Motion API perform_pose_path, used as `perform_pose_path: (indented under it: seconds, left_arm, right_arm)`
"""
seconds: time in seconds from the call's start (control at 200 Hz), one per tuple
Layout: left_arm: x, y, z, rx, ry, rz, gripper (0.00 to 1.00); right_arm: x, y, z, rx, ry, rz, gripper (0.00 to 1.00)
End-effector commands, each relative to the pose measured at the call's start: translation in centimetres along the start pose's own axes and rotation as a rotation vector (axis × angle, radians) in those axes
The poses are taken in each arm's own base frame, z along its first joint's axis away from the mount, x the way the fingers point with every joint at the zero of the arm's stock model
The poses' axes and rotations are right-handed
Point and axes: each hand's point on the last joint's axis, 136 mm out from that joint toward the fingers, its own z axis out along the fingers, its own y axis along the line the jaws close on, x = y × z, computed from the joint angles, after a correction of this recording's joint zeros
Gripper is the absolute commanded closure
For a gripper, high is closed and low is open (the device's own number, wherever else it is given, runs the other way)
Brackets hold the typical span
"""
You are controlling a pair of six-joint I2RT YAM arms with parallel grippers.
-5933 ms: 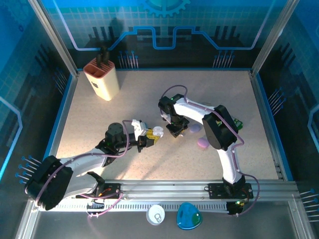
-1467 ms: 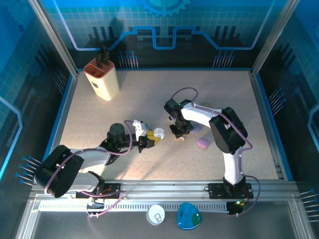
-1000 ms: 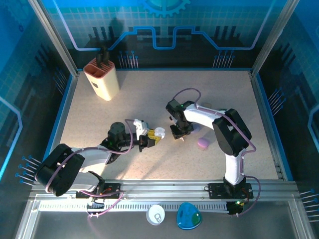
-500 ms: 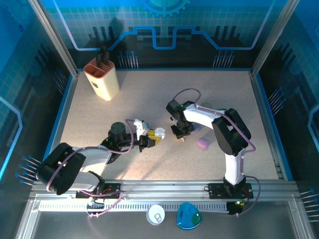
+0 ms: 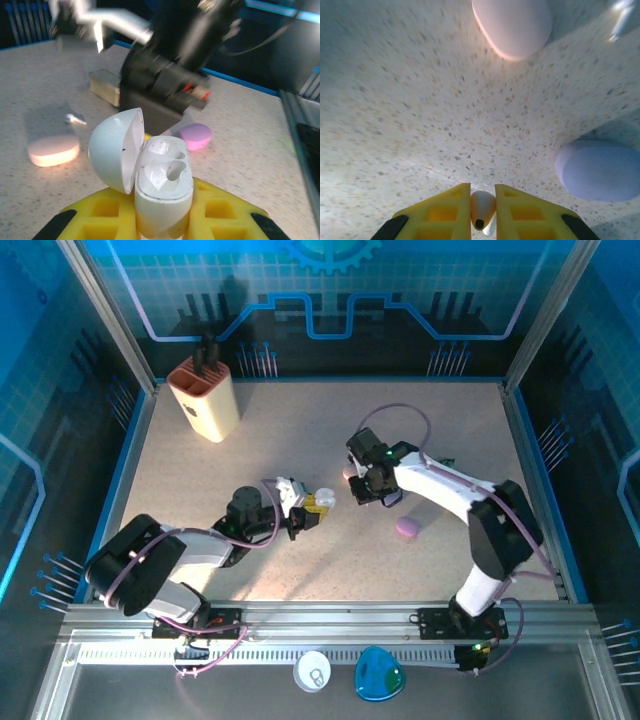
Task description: Insert wireless bluetooth earbuds into charging case
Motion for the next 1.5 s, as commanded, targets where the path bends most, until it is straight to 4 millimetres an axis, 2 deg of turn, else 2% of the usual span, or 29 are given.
perform_pose_path:
  seconds: [0.0,0.115,0.21,0.325,0.425,0.63,0.725,0.74,0.765,1.061,1.496]
  left_arm:
    - [-2.7,2.6,0.9,-0.155,-0.106,0.079,0.86]
    - [-2.9,3.7,1.7,-0.231,-0.137,0.101,0.86]
    - [-3.0,3.8,2.5,-0.243,-0.15,0.129,0.87]
    - [-2.9,2.7,3.6,-0.199,-0.158,0.18,0.87]
    - [-3.0,1.8,4.1,-0.16,-0.177,0.21,0.87]
    - [-3.6,1.3,4.5,-0.147,-0.192,0.201,0.87]
    - [-3.9,1.5,4.3,-0.163,-0.2,0.198,0.87]
    - [-4.0,1.6,4.3,-0.166,-0.2,0.198,0.87]
    - [-4.0,1.7,4.3,-0.171,-0.198,0.197,0.87]
    - [-4.6,1.7,4.4,-0.17,-0.208,0.173,0.87]
    - [-4.6,1.3,4.4,-0.149,-0.208,0.171,0.87]
  right_arm:
    - [-2.3,0.1,-3.0,-0.041,-0.171,0.049,0.82]
    - [-3.6,0.3,-6.3,-0.091,-0.312,0.079,0.82]
    - [-4.6,1.6,-9.1,-0.188,-0.429,0.057,0.83]
    - [-5.4,3.8,-12.3,-0.307,-0.574,-0.012,0.83]
    - [-5.5,5.1,-13.6,-0.36,-0.654,-0.071,0.84]
    - [-4.9,6.8,-13.0,-0.452,-0.67,-0.102,0.84]
    - [-5.0,7.1,-12.7,-0.471,-0.668,-0.102,0.84]
    - [-4.4,7.0,-11.8,-0.468,-0.648,-0.1,0.84]
    - [-4.3,7.1,-11.5,-0.475,-0.641,-0.099,0.84]
    - [-3.5,7.4,-9.9,-0.516,-0.597,-0.09,0.84]
    - [-4.3,7.2,-10.4,-0.508,-0.669,-0.106,0.84]
